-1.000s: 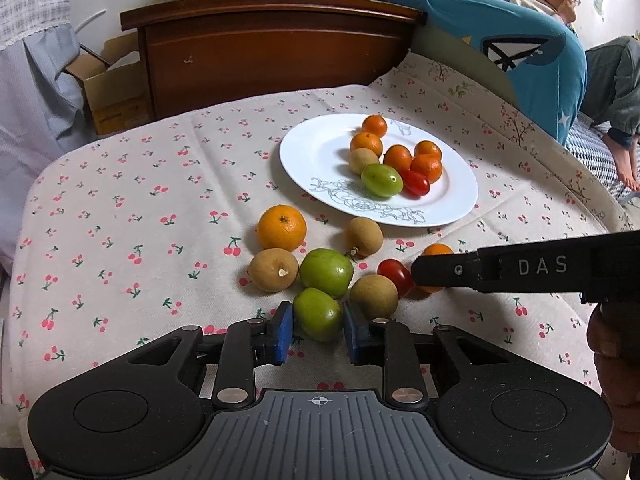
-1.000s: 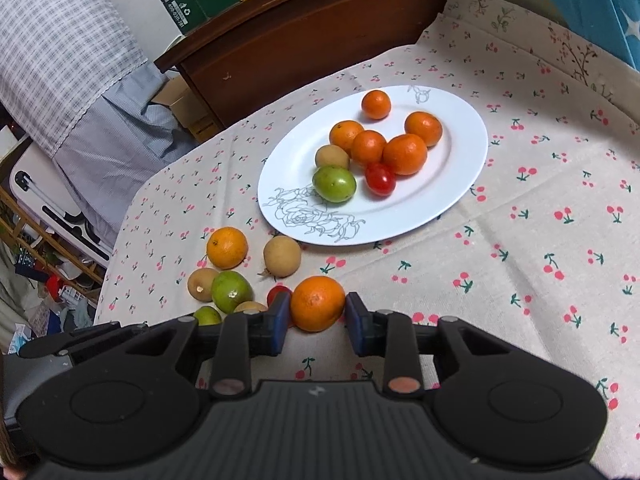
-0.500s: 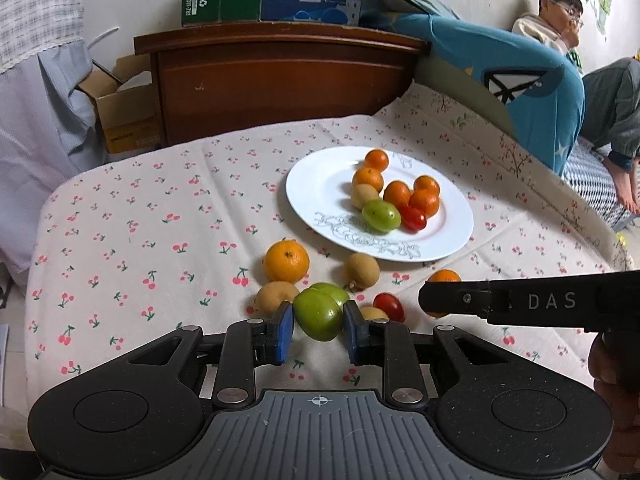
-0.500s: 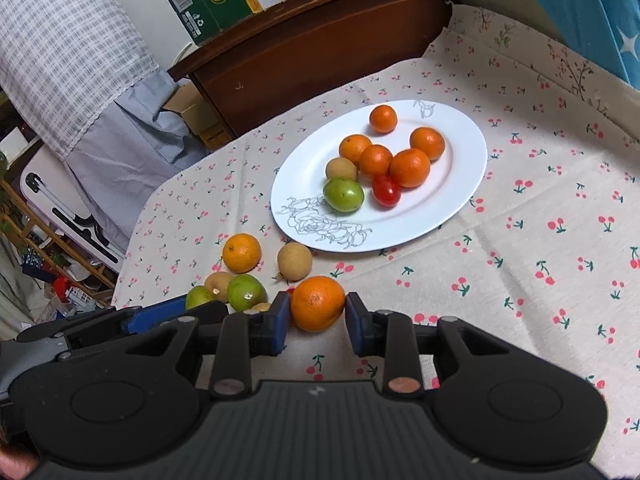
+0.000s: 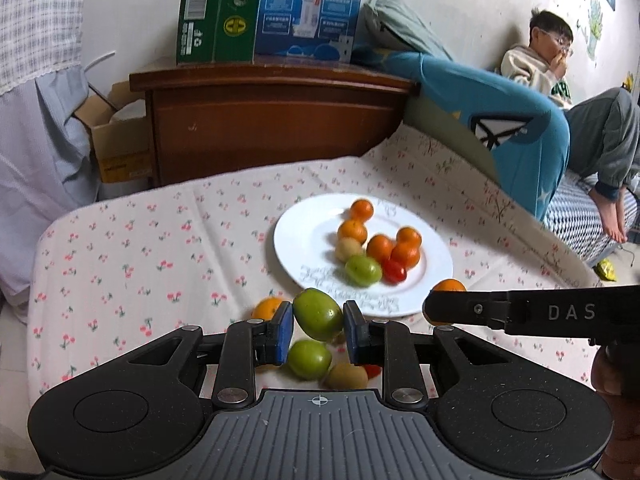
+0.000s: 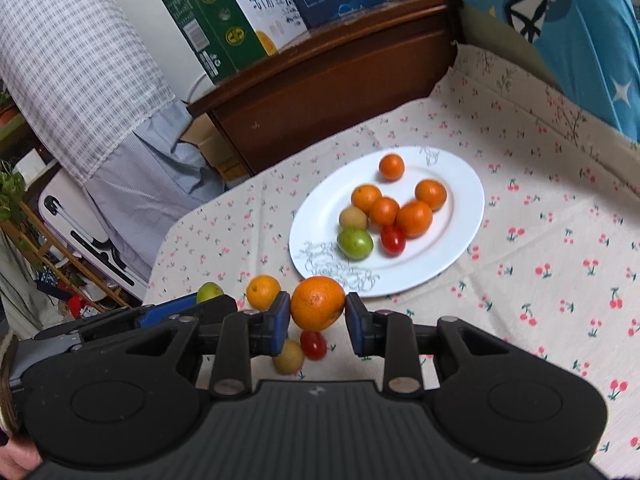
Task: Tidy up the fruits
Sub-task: 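Carry the green fruit and mandarin over the white plate with both tools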
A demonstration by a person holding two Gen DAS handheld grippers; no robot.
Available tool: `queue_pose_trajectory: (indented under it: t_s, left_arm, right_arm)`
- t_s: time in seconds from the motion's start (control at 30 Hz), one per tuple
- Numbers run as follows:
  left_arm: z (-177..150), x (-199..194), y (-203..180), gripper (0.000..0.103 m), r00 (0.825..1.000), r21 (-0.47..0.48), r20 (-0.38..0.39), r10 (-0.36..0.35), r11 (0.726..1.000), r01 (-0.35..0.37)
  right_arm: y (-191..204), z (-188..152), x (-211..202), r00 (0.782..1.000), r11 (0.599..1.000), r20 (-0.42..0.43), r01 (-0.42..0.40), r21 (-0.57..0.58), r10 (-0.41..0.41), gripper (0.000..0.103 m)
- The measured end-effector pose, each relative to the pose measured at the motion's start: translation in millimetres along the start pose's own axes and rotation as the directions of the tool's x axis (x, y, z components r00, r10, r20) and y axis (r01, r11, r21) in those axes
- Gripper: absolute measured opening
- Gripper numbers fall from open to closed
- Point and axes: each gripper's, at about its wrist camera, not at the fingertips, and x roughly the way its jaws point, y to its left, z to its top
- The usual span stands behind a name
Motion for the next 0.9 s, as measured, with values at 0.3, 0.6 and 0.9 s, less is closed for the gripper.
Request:
queue_pose_trajectory:
  t_s: [0.3,0.6,0.9]
  left_arm:
    - [22,6,1,0.024,1.000,0.017,0.019,-0.021,1.000,0.021]
    - [36,25,4,0.024,0.999,0.036,-0.003,-0.033,0.999,0.034]
    - [48,51,8,0.024,0.999,0.024,-0.032,-0.042,0.999,0.043]
  right_arm:
    - [-8,20,-8,1.000,1.000,0.013,-0.015,0.009,0.015,0.030]
    - [-19,40,0,1.000,1.000,0.021,0.013,-0.001,-0.013,0.030]
    - [-31,58,17,0.999,0.999,0.026,0.023,0.022,-0.023,0.030]
